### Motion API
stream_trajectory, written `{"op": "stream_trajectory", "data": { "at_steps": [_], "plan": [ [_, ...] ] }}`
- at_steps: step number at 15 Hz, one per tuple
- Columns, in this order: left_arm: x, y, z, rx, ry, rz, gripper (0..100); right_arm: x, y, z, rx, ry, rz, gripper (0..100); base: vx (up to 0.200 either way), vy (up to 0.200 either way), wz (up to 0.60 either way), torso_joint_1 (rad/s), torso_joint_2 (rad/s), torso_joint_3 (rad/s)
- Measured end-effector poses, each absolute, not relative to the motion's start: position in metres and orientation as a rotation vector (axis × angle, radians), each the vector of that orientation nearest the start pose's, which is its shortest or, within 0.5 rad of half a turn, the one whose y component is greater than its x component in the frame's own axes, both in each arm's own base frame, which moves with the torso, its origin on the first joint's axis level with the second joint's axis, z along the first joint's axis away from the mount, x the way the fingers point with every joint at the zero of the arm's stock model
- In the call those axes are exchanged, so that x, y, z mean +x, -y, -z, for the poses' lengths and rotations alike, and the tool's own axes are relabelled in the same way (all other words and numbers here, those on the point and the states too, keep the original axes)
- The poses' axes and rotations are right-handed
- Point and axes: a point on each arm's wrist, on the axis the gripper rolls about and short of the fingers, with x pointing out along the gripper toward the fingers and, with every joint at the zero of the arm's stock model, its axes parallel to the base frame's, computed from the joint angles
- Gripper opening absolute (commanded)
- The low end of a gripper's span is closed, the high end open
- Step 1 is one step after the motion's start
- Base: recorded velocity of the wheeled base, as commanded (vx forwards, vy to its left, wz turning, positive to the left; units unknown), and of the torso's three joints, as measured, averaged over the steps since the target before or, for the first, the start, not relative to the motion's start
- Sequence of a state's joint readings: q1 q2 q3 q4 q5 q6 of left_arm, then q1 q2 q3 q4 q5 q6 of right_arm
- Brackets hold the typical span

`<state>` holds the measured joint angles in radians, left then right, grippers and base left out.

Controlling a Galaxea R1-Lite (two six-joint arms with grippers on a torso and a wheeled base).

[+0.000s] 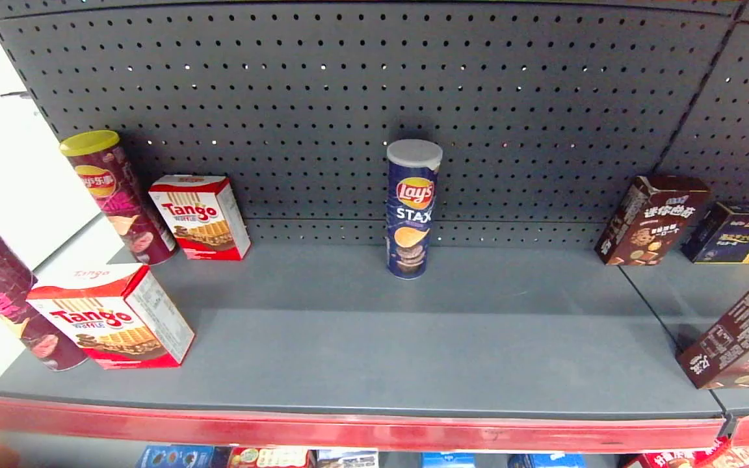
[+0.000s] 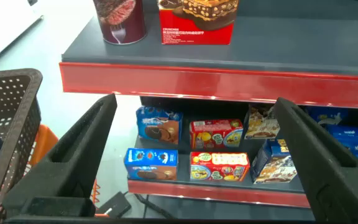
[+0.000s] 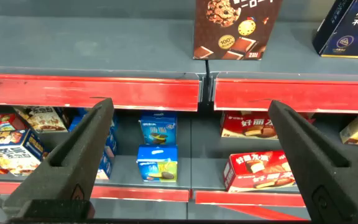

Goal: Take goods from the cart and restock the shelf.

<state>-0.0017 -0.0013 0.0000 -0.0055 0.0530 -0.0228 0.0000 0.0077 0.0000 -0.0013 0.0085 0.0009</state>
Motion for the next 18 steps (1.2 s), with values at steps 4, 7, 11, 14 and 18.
{"op": "stream_trajectory", "data": {
  "at_steps": [4,7,11,14,18],
  "plan": [
    [-0.0229,-0.0012,-0.0762,-0.023,0.009,-0.051,100,-0.0222,-0.0002,-0.0758,0.0,-0.006,-0.007,100,0.0,0.0,0.6,0.0,0.0,0.002],
    [-0.0229,-0.0013,-0.076,-0.023,0.008,-0.051,100,-0.0222,-0.0002,-0.0758,0.0,-0.006,-0.007,100,0.0,0.0,0.6,0.001,0.0,0.002],
    [-0.0229,-0.0012,-0.076,-0.023,0.008,-0.051,100,-0.0222,-0.0002,-0.0758,0.0,-0.006,-0.008,100,0.0,0.0,0.6,0.004,0.0,0.0],
    [-0.0229,-0.0012,-0.0761,-0.022,0.008,-0.052,100,-0.0222,-0.0002,-0.0757,0.0,-0.008,-0.008,100,0.0,0.0,0.0,0.0,0.0,0.0],
    [-0.023,-0.0012,-0.076,-0.021,0.006,-0.05,100,-0.0222,-0.0002,-0.0758,0.0,-0.006,-0.008,100,0.0,0.0,0.0,0.0,0.0,0.0]
  ]
}}
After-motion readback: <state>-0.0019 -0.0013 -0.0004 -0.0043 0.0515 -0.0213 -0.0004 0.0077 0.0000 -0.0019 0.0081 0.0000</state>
